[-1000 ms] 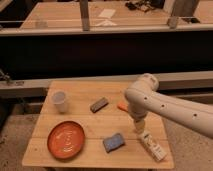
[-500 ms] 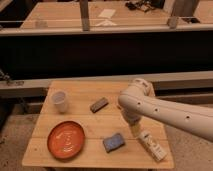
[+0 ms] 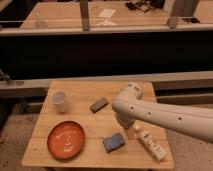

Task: Place the white sponge in the ceramic cup

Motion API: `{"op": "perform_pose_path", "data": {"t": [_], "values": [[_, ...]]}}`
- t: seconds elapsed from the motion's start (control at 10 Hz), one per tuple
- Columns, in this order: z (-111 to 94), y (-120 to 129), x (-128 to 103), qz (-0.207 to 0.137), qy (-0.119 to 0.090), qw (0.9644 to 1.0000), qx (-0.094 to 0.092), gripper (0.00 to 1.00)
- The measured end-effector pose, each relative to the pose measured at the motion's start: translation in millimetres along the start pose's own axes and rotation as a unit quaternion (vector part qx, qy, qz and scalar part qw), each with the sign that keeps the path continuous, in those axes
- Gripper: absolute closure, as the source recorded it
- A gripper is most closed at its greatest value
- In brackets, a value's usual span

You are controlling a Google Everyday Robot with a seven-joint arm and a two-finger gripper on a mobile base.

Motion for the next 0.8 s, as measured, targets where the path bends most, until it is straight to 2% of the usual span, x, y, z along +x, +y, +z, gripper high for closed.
{"op": "perform_pose_path", "data": {"t": [0.8], "values": [[23, -5, -20, -0.057, -0.020, 0.9982, -0.006, 0.20]]}}
